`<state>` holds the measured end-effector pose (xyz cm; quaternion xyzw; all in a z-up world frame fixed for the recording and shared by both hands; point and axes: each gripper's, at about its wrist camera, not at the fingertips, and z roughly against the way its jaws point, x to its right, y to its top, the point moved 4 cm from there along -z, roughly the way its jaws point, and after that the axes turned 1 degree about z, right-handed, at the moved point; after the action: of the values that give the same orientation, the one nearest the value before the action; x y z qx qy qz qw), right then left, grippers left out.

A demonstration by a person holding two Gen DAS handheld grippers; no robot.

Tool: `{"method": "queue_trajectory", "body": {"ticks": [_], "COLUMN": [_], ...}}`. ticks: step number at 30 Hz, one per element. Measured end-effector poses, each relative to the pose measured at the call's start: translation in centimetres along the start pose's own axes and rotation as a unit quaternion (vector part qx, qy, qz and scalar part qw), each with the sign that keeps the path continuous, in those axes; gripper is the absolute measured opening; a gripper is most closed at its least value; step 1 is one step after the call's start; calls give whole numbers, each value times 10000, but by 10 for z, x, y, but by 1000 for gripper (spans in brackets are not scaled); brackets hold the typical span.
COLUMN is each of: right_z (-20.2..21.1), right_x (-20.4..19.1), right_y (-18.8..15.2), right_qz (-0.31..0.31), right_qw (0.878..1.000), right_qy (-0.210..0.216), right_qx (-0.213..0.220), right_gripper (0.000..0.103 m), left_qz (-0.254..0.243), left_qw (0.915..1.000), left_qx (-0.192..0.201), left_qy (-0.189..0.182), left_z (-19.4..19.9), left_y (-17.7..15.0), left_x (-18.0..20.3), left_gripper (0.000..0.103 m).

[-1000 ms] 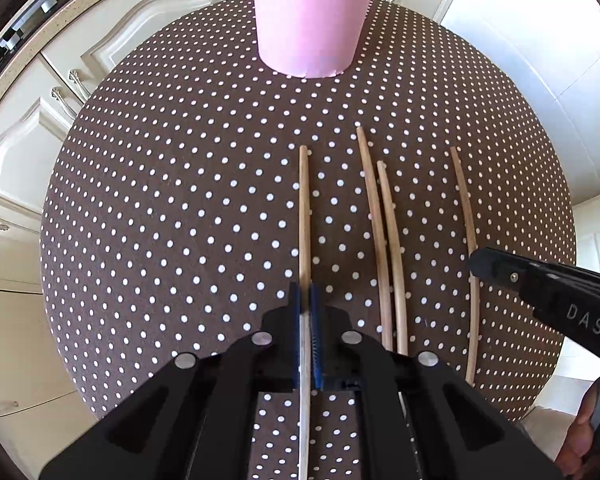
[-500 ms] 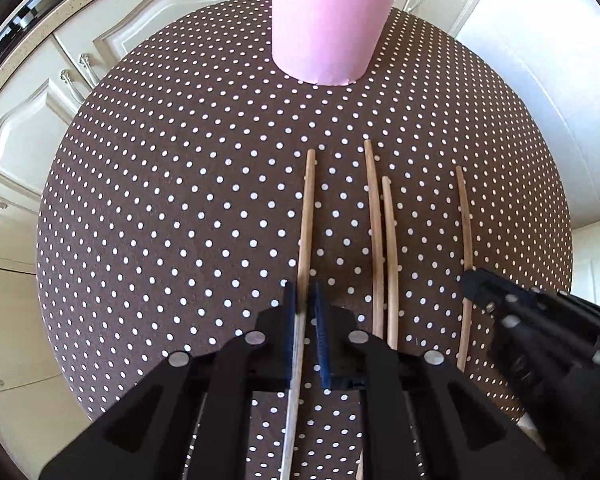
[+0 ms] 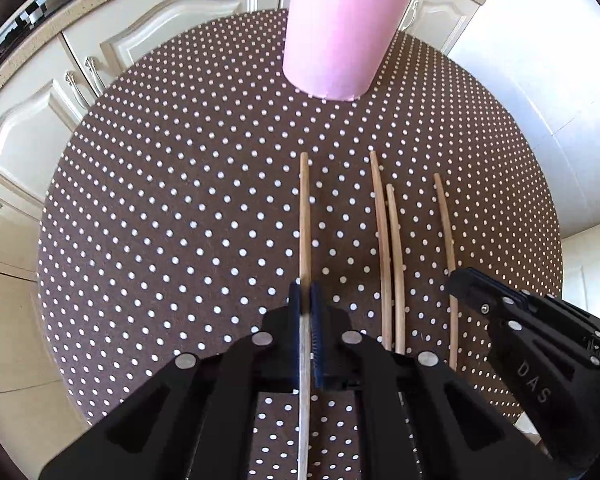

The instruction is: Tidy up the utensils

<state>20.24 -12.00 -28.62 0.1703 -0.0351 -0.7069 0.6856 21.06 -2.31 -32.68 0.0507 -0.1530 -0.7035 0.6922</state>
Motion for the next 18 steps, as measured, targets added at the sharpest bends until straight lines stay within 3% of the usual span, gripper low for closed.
{"method": "queue_trajectory", "body": {"ticks": [6,14,18], "right_z": [22,64,62], "right_x": [-2,-1,17], "right_y": [11,40,44], "right_qz": [-7,3,-102], "right_qw": [9995,9973,9983], "right_qy": [271,331,346], "right_qx": [177,658,450], "right_gripper": [7,7,8], "left_qz": [12,-59,-73], "left_qw": [9997,9971,9958], "left_qx": [248,753,911], "left_qy": [-14,-55,-86], "left_z": [29,76,93], "left_y": [3,14,17], "left_x": [-9,-17,-20], "left_gripper": [6,6,6]}}
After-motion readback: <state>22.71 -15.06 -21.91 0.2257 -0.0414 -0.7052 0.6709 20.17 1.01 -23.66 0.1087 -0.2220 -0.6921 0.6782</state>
